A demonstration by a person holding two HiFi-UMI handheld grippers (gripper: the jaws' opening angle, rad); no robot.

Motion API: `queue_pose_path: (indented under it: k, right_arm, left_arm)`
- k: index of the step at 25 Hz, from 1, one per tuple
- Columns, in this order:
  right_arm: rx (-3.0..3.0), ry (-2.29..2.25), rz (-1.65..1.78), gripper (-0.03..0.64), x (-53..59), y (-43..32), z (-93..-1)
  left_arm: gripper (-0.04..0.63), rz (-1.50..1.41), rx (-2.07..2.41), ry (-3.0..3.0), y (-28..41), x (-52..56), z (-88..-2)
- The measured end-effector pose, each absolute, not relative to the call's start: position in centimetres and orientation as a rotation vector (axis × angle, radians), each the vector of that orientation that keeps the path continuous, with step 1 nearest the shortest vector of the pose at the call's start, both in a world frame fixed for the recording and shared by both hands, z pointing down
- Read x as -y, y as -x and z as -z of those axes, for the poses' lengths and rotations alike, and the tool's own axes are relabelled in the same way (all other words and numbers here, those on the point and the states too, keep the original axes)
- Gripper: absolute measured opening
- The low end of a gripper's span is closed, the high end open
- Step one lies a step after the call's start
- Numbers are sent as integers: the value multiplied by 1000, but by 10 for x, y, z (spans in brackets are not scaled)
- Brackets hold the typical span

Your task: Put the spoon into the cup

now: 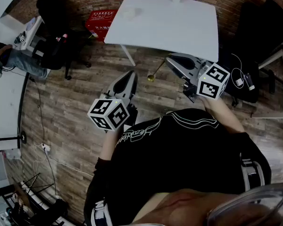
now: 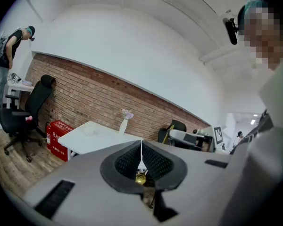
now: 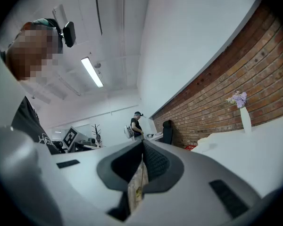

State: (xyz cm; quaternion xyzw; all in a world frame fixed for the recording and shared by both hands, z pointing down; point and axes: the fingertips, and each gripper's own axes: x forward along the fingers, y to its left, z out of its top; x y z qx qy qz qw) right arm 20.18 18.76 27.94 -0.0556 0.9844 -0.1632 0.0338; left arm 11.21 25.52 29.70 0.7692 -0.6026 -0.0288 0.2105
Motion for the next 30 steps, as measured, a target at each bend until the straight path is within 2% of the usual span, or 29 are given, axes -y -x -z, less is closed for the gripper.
queue_pose_path:
  k: [11,19,30]
  right_arm:
    - [-3042,145,459,0,-195,-204,-269]
    - [-2990,159,527,0,-101,-233,-279]
    - [-2989,145,558,0,-58,-234,-300]
  left_arm:
    - [8,94,1692,-2145,-118,-262,-288]
    - [6,69,1713,-2148,-148,-176,-297]
    - [7,79,1724,-2090,-146,-140,-321]
